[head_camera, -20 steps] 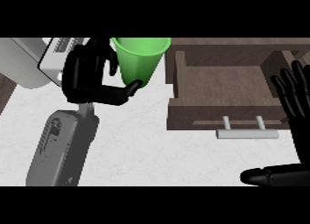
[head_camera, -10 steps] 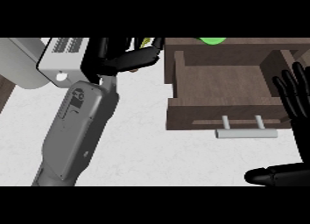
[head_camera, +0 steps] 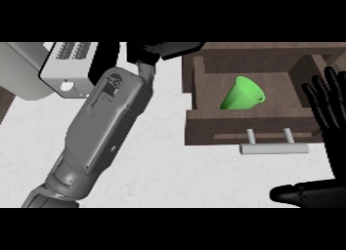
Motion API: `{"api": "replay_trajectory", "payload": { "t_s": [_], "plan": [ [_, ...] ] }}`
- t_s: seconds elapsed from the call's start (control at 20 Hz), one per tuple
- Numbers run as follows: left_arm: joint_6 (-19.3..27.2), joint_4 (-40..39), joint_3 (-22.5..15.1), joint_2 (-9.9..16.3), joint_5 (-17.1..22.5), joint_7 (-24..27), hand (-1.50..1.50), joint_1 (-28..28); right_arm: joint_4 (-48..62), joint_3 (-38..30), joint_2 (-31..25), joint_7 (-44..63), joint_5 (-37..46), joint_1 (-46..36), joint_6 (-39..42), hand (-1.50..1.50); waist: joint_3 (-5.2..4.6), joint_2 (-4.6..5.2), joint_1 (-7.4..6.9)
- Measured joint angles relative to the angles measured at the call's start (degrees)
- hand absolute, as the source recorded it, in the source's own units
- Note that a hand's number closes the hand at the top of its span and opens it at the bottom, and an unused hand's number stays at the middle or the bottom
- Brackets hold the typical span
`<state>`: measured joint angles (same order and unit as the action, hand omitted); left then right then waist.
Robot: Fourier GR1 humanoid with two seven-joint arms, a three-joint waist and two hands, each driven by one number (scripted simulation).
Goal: Pick up the cup, place it into the drawer and close the drawer
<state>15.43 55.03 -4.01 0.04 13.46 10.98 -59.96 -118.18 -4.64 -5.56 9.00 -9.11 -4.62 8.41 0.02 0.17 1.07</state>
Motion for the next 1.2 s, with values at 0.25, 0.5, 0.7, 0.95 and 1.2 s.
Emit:
{"api": "replay_trajectory", "payload": {
  "t_s": [0.25, 0.5, 0.7, 0.95, 1.2],
  "plan": [
    [3.7, -9.4, -3.4, 0.0, 4.1, 3.8, 1.50, -4.9, -0.1, -0.2, -0.1, 0.1, -0.3, -0.6, 0.0, -1.50, 0.00, 0.13, 0.72],
    [5.9, -16.6, -7.5, 0.0, 9.0, 6.0, 1.50, -8.6, 0.9, -0.3, -0.3, -1.0, -0.3, -0.6, 0.7, -1.50, 0.02, 0.24, 1.15],
    [5.8, -22.9, -9.9, 0.0, 12.1, 8.4, 1.50, -11.1, 0.7, -1.1, -0.8, -1.1, -1.4, -0.4, 1.4, -1.50, 0.03, 0.44, 1.88],
    [7.5, -27.5, -15.3, 0.0, 15.3, 9.5, 1.50, -13.2, 1.7, -0.3, -0.5, -1.7, -1.5, -1.1, 2.0, -1.50, 0.06, 0.70, 3.05],
    [9.0, -29.6, -20.8, 0.0, 18.6, 9.8, 1.50, -13.8, 3.2, 0.3, -0.6, -1.4, -1.2, -3.2, 2.0, -1.50, 0.06, 0.92, 3.94]
  ]
}}
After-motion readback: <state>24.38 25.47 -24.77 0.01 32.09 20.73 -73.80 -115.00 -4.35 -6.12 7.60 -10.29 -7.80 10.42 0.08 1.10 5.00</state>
